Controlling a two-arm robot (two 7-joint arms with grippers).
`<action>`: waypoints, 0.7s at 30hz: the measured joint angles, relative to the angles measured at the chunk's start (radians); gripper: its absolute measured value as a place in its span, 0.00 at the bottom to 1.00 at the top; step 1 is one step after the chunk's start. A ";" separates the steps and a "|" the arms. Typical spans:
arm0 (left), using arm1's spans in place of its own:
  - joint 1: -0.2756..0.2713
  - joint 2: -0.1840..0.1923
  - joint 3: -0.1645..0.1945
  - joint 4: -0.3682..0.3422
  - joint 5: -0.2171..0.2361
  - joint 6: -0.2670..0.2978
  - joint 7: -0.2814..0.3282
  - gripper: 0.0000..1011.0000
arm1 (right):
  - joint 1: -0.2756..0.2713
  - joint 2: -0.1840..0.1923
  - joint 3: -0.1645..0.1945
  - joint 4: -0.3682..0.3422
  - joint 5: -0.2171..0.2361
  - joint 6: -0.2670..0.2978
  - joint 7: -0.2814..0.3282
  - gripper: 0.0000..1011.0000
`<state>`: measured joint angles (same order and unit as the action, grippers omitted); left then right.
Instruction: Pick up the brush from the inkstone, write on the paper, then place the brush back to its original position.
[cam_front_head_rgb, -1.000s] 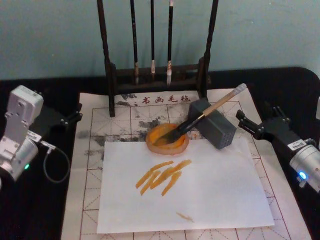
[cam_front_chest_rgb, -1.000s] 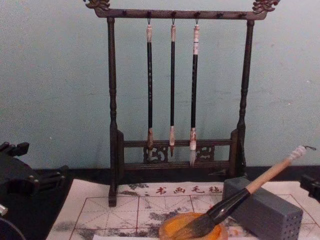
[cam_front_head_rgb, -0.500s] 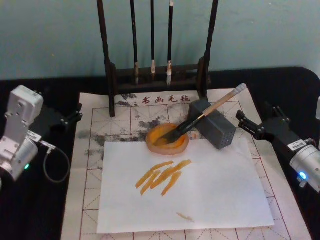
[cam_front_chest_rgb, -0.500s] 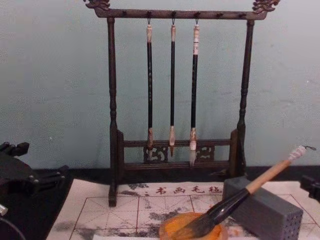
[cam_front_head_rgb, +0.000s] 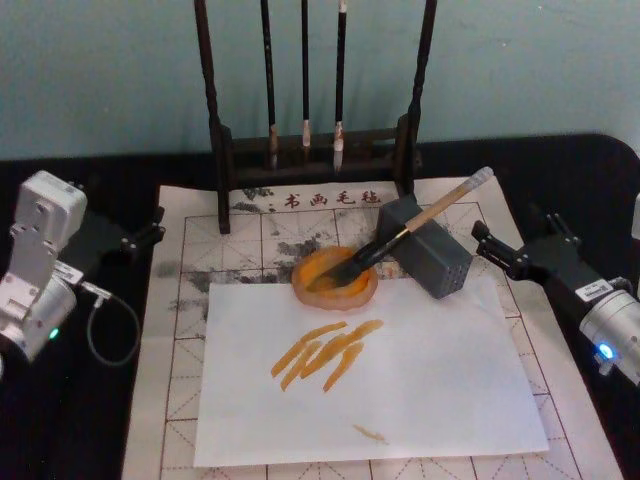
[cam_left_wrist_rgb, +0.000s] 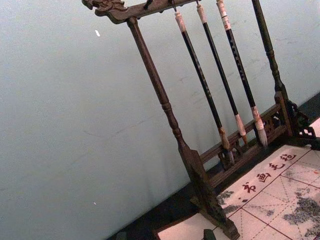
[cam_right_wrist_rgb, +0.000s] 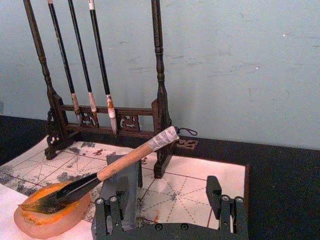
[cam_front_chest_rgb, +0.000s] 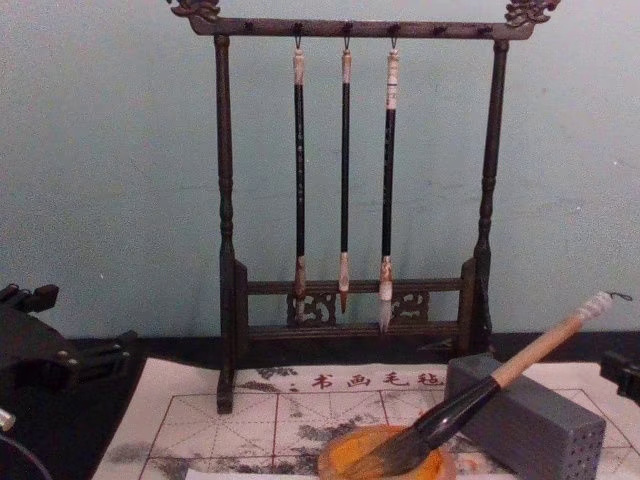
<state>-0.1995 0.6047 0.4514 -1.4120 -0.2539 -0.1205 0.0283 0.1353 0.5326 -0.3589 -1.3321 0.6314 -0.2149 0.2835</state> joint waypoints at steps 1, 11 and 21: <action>0.000 0.000 0.000 0.000 0.000 0.000 0.000 0.99 | 0.000 0.000 0.000 0.000 0.000 0.000 0.000 0.99; 0.000 0.000 0.000 0.000 0.000 0.000 0.000 0.99 | 0.000 0.000 0.000 0.000 0.000 0.000 0.000 0.99; 0.000 0.000 0.000 0.000 0.000 0.000 0.000 0.99 | 0.000 0.000 0.000 0.000 0.000 0.000 0.000 0.99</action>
<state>-0.1995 0.6047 0.4514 -1.4120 -0.2539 -0.1205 0.0283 0.1352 0.5330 -0.3589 -1.3321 0.6314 -0.2150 0.2834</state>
